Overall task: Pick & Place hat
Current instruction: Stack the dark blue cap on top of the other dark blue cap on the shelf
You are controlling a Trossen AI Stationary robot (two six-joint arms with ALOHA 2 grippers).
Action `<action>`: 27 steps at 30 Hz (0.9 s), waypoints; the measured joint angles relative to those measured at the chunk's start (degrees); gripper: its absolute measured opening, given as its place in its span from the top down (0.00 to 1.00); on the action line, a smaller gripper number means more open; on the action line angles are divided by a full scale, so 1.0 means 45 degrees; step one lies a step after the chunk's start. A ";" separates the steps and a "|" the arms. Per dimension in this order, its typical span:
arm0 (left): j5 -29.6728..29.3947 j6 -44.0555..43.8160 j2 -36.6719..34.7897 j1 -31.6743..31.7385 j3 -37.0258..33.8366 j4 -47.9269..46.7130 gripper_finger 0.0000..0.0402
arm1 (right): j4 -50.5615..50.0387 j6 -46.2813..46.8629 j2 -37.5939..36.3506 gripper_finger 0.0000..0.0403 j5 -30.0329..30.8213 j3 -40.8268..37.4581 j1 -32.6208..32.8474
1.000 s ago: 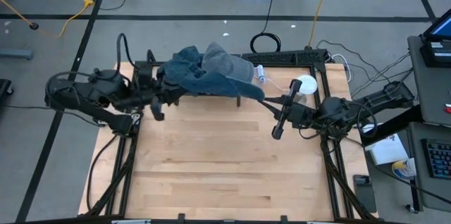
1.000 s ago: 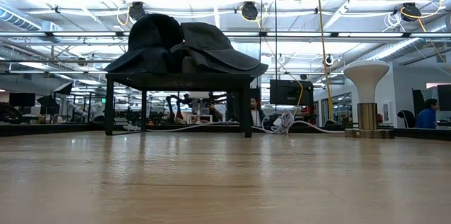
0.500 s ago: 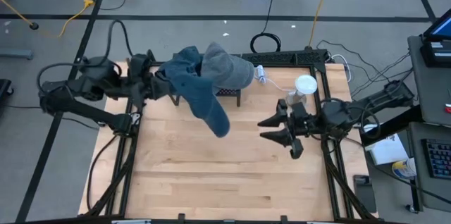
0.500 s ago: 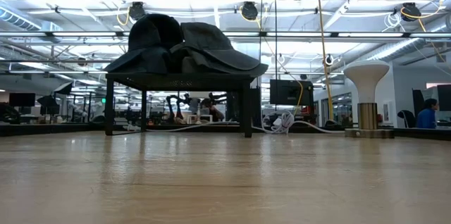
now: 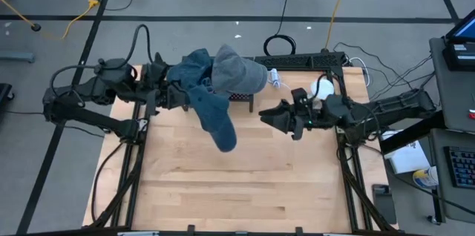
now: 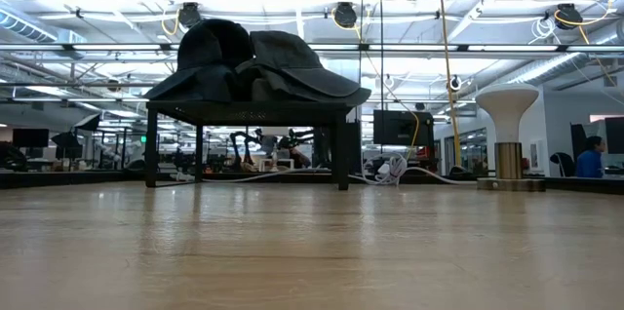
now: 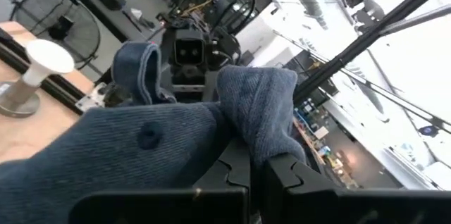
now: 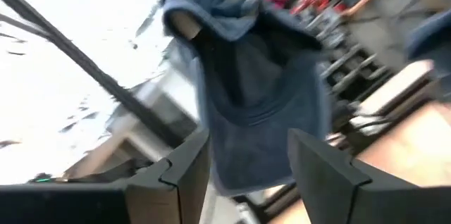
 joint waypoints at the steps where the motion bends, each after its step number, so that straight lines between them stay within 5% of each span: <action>1: -0.0005 -0.0025 0.0003 0.0055 0.0000 -0.0035 1.00 | 0.0281 0.0290 0.0128 0.55 -0.0468 0.0000 -0.0165; 9: 0.0082 0.0197 0.0003 0.0440 0.0000 -0.0127 1.00 | 0.3101 0.0659 0.1470 0.55 -0.2183 0.0000 -0.0632; 27: 0.0073 0.0359 0.1895 0.0879 0.0000 0.0388 1.00 | 0.4276 -0.0937 0.2914 0.55 -0.2119 -0.0005 -0.0708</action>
